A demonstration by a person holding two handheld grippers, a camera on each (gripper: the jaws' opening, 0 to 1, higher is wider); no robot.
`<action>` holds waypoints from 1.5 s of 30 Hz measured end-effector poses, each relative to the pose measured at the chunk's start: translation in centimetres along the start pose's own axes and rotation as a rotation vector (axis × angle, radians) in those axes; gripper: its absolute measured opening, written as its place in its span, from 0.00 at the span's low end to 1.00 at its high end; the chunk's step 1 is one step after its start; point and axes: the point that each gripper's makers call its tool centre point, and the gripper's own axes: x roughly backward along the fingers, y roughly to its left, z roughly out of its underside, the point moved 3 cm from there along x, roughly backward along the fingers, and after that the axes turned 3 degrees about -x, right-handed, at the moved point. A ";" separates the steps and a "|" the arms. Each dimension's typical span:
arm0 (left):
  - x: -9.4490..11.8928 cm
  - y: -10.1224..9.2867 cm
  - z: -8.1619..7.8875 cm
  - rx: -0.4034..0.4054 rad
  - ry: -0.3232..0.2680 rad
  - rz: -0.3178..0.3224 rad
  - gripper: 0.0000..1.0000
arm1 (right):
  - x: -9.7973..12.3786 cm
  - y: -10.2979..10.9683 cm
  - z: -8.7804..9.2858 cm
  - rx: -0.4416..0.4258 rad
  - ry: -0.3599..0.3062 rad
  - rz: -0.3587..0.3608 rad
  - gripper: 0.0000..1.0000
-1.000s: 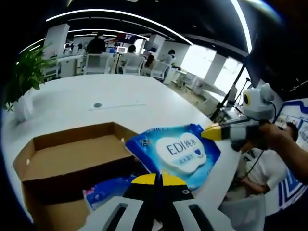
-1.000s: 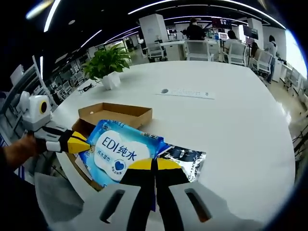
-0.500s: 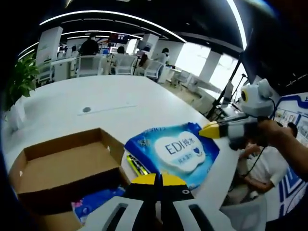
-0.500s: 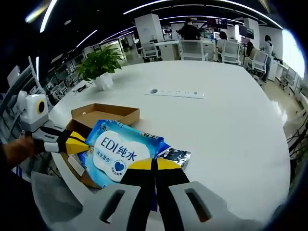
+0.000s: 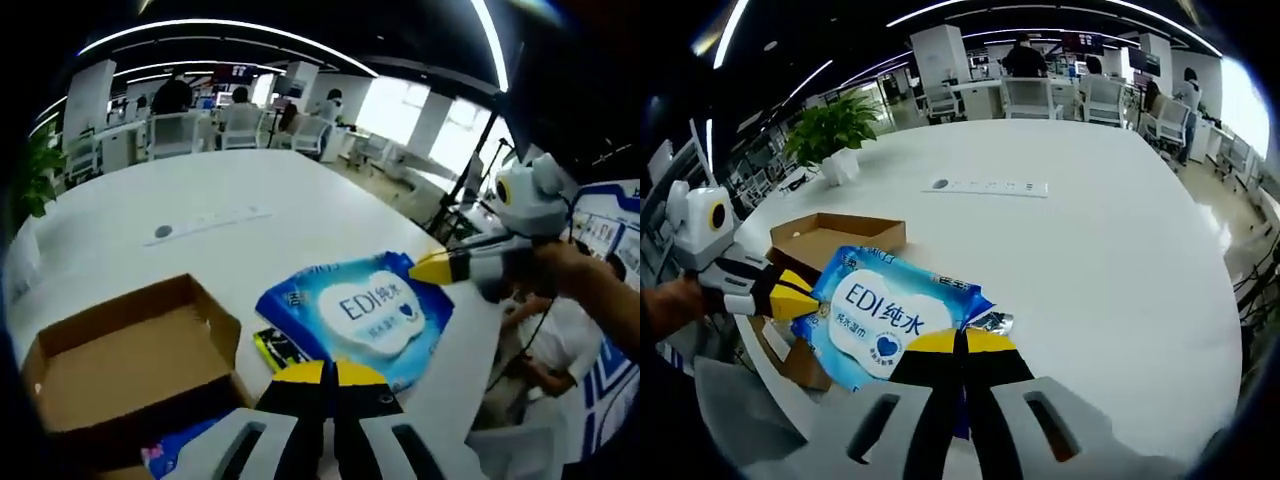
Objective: Operate the shoe box by opening the lid, removing the specified soft item, and placing it in the target area until the item is outside and the box remains undamaged.
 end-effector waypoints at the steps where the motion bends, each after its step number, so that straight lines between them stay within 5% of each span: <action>1: -0.3 0.0 0.1 -0.015 0.011 -0.002 0.00 | -0.2 -0.2 0.1 0.000 0.001 0.001 0.00; 27: -5.3 1.8 2.0 -0.239 0.205 -0.040 0.00 | -5.5 -2.6 3.0 -0.012 0.088 -0.007 0.00; 45: -5.8 2.2 2.8 -0.336 0.264 -0.065 0.00 | -7.1 -3.1 3.8 -0.043 0.078 -0.018 0.00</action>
